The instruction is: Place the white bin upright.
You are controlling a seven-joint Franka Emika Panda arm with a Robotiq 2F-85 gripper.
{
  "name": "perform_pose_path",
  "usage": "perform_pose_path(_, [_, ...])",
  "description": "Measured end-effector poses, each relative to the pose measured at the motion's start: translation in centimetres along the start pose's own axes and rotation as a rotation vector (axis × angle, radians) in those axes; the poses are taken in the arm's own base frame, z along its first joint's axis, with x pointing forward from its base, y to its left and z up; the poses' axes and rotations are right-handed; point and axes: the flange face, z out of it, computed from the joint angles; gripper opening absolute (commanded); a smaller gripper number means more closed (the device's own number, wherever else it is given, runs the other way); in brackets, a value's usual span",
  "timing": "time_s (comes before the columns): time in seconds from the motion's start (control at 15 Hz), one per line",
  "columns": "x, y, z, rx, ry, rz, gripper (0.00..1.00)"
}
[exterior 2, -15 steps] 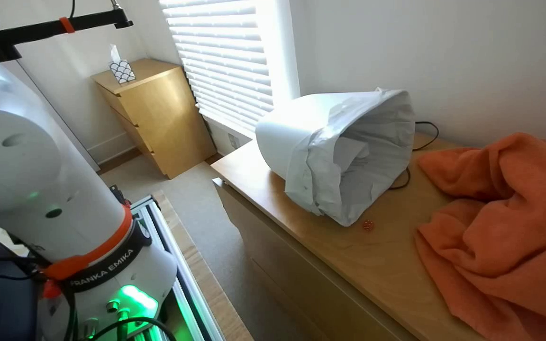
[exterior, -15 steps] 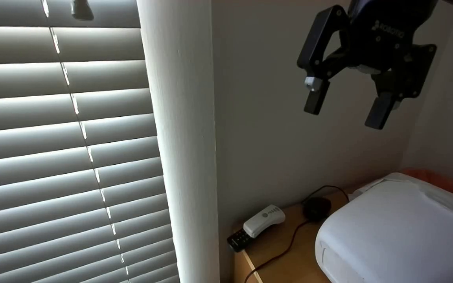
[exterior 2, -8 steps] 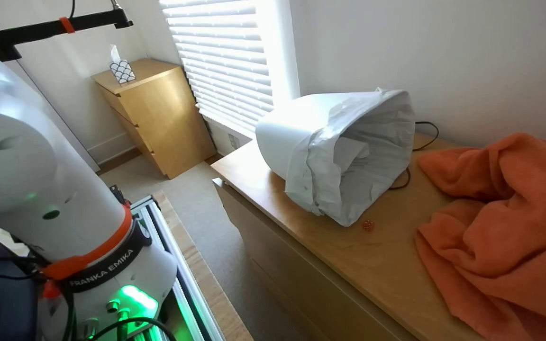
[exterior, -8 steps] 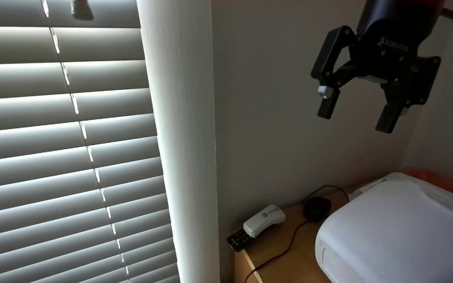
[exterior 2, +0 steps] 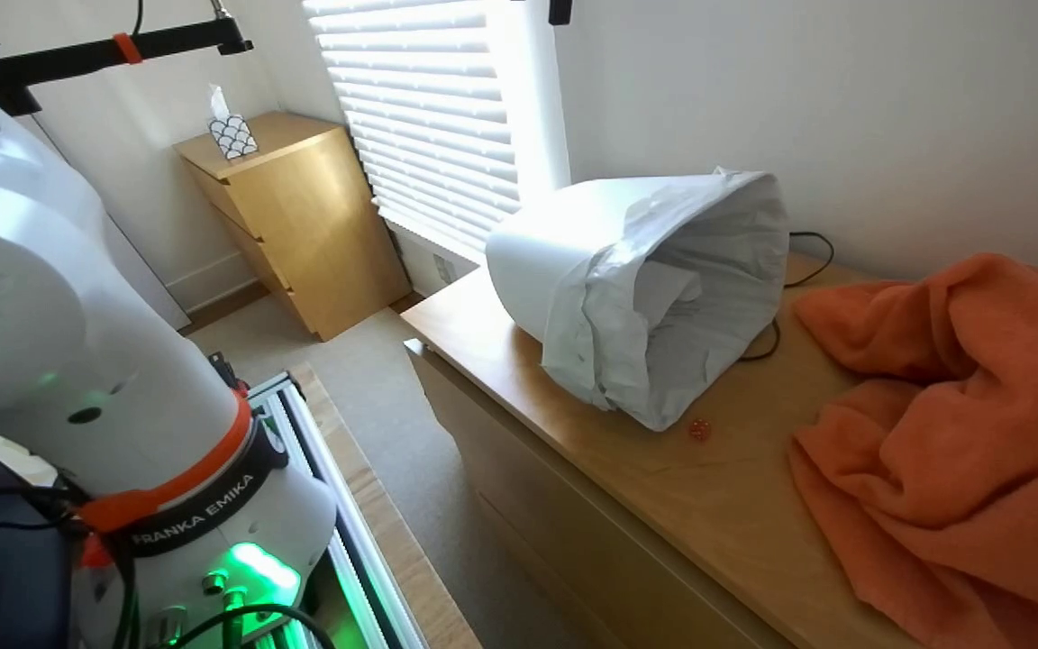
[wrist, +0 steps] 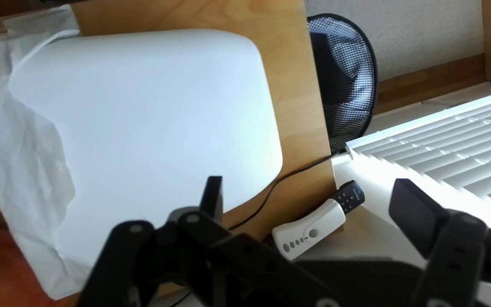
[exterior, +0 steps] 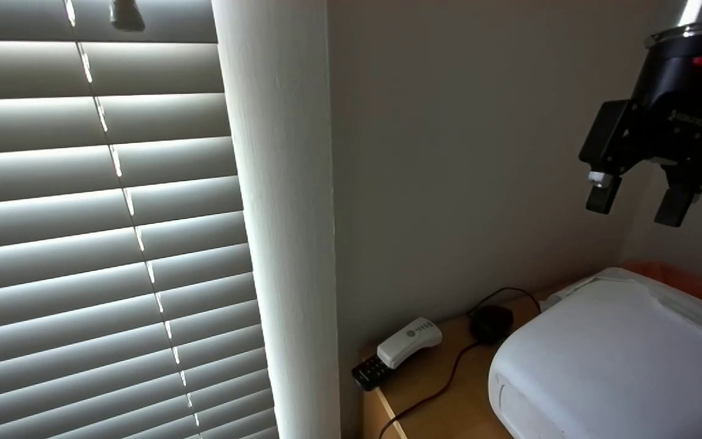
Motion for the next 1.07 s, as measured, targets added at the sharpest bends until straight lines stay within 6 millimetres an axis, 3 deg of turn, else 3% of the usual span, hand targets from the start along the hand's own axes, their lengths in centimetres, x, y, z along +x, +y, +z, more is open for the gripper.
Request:
perform_pose_path(0.27, [-0.6, 4.0, 0.1, -0.007, -0.002, -0.032, 1.00])
perform_pose_path(0.47, [-0.8, 4.0, 0.0, -0.007, 0.003, -0.035, 1.00])
perform_pose_path(0.67, [-0.1, 5.0, 1.1, -0.012, -0.084, -0.006, 1.00])
perform_pose_path(1.07, [3.5, 12.5, 4.7, -0.042, -0.228, 0.046, 1.00])
